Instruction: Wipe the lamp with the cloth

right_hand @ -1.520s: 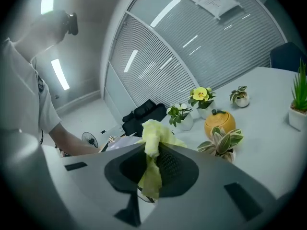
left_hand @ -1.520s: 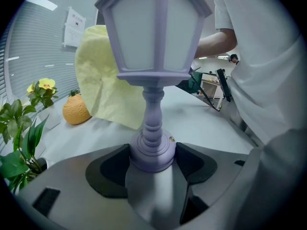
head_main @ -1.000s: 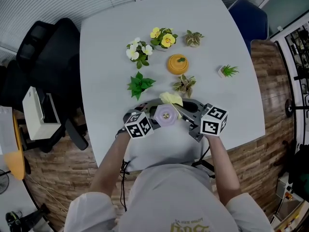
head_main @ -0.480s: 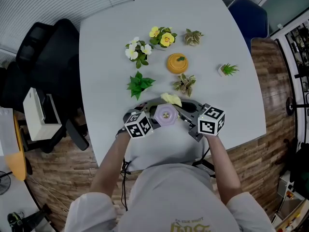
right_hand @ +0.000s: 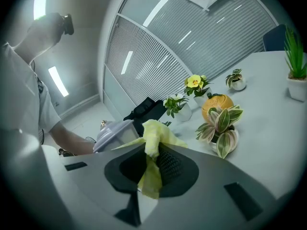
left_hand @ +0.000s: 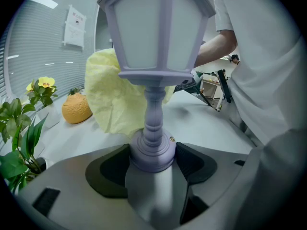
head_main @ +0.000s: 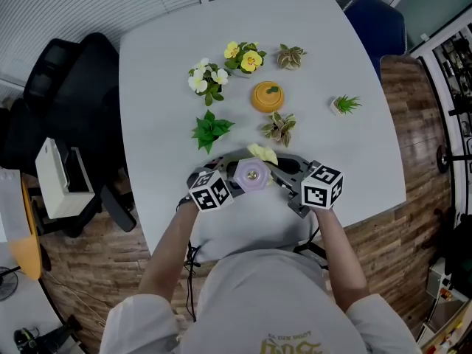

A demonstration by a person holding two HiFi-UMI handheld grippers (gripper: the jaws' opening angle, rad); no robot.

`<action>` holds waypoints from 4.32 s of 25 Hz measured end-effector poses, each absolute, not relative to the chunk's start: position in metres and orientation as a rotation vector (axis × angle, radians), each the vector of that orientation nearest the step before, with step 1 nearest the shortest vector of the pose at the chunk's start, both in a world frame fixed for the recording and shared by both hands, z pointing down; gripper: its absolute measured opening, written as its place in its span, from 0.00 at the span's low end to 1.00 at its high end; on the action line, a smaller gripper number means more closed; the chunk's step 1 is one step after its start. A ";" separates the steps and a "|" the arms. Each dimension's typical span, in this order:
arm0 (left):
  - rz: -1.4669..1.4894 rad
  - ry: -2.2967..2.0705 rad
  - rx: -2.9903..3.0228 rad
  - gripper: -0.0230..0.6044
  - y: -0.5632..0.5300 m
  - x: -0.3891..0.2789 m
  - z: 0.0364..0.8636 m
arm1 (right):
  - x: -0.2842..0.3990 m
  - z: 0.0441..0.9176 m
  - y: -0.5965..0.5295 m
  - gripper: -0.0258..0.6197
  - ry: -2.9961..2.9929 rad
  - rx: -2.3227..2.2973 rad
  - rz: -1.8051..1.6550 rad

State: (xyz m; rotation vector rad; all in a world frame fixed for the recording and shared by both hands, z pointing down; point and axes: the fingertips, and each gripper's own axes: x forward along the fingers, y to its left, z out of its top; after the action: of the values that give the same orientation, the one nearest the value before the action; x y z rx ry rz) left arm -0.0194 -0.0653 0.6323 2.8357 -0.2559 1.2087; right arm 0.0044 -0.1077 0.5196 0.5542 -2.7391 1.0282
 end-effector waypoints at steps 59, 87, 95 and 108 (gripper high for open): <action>1.220 -0.252 2.811 0.52 -0.065 -0.019 0.634 | 0.013 0.508 -0.070 0.13 -2.686 0.594 0.990; 1.221 -0.254 2.810 0.52 -0.065 -0.019 0.635 | -0.011 0.499 -0.021 0.13 -2.655 0.454 0.493; 1.220 -0.260 2.811 0.52 -0.066 -0.019 0.635 | -0.026 0.498 -0.020 0.13 -2.649 0.416 0.367; 1.220 -0.260 2.811 0.52 -0.065 -0.019 0.635 | -0.032 0.508 -0.021 0.13 -2.617 0.408 0.378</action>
State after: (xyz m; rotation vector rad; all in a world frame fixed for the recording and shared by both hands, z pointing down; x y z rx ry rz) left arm -0.0192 -0.0650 0.6352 2.8107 -0.2605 1.2197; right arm -0.0317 -0.0209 0.5083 0.4078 -2.6173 0.3780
